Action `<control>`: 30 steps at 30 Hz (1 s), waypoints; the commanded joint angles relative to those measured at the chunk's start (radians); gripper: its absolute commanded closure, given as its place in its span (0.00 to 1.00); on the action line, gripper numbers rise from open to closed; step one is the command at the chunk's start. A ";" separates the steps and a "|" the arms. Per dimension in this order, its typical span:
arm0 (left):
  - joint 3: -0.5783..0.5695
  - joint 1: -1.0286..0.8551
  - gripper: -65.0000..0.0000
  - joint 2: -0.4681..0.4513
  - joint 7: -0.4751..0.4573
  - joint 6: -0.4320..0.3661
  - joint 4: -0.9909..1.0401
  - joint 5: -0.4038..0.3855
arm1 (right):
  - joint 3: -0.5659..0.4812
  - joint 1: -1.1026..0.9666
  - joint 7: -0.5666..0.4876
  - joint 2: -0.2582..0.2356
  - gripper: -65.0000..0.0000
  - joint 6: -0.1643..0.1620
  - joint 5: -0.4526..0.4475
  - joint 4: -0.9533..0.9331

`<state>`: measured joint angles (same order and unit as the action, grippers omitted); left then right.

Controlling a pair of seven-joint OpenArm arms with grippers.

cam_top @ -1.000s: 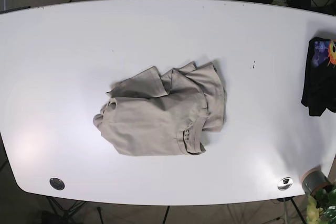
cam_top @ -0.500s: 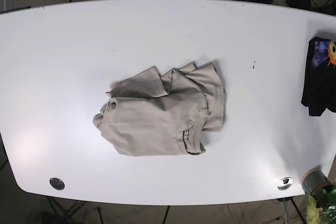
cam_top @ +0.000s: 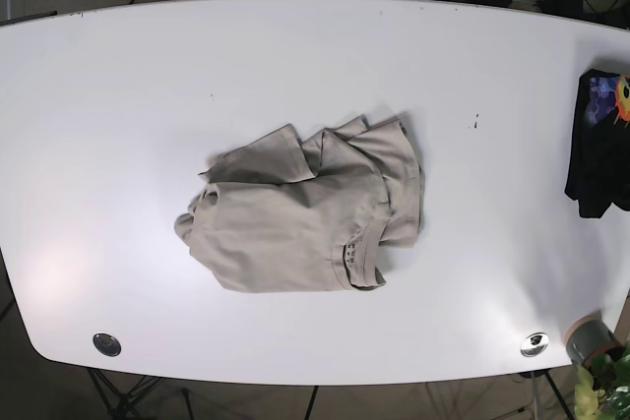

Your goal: Fold the T-shirt properly

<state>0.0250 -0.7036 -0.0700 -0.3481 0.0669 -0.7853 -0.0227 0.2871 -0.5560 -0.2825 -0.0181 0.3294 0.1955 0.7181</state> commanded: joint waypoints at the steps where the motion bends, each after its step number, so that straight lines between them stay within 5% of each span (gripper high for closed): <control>1: 0.000 -0.058 0.38 -0.003 -0.018 0.003 -0.075 0.000 | 0.001 -0.049 -0.013 -0.004 0.83 0.004 -0.004 0.062; 19: 0.052 -0.414 0.38 -0.003 0.068 0.004 -0.678 -0.001 | -0.048 -0.307 0.004 -0.004 0.83 0.030 -0.008 0.475; 30: 0.128 -0.551 0.38 -0.003 0.203 0.004 -1.001 -0.001 | -0.118 -0.500 0.292 -0.009 0.83 0.037 -0.190 0.915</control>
<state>0.1501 -1.2179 -0.0731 -0.1284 0.0647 -1.7401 -0.0227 0.1684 -1.0187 -0.0067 -0.0254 0.3641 0.0208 1.5673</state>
